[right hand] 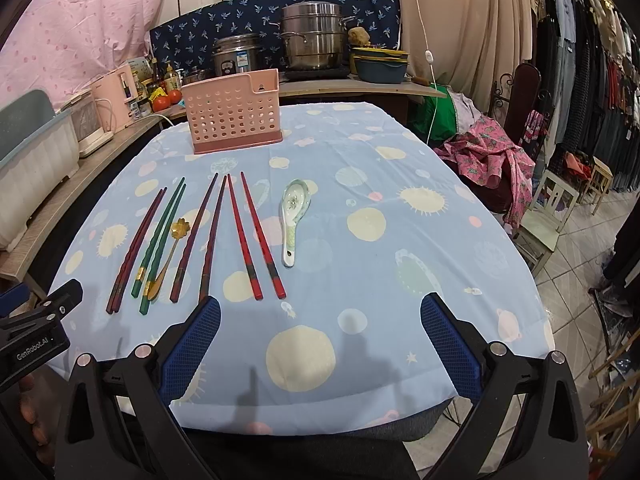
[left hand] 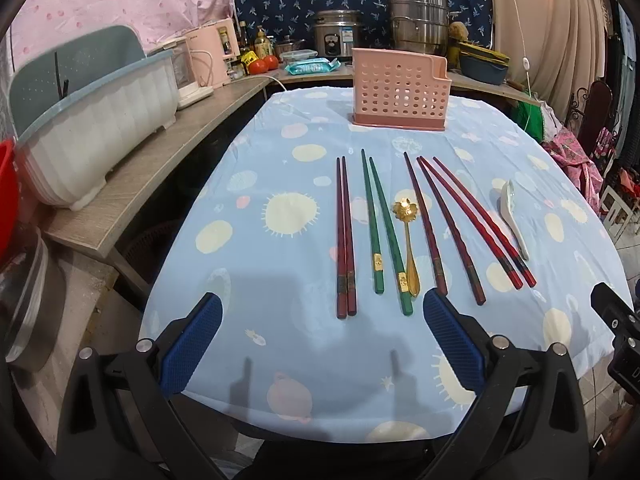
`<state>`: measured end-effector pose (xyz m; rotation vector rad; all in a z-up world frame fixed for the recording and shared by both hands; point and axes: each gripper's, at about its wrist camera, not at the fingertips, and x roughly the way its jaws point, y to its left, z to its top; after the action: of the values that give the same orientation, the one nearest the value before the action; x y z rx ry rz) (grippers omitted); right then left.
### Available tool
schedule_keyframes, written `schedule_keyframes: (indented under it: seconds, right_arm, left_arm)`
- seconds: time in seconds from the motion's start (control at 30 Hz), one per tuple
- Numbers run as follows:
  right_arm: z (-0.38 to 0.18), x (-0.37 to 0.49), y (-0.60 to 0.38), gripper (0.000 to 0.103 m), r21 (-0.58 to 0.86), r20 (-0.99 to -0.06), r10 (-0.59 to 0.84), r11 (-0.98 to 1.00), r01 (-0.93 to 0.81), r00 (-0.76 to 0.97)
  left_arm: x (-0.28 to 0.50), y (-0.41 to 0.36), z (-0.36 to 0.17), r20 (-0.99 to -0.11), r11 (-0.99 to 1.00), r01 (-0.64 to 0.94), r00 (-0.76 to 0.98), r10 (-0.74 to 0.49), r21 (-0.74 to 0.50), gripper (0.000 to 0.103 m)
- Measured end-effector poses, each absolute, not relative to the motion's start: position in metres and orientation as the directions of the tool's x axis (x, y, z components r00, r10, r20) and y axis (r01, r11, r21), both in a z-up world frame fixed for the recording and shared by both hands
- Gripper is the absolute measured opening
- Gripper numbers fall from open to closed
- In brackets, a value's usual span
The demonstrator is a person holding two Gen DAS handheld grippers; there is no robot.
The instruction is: Organize utensils
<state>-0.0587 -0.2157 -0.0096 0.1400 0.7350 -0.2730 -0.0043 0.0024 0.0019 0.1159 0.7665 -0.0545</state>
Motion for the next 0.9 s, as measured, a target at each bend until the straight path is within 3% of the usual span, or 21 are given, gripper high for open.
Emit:
schedule_keyframes:
  seconds: [0.9]
  right_arm:
    - [-0.009, -0.0598, -0.2166, 0.096, 0.033, -0.676, -0.194, 0.956, 0.293, 0.711]
  left_arm:
    - [-0.0071, 0.0014, 0.004, -0.692, 0.992, 0.1, 0.721, -0.016, 0.081, 0.096]
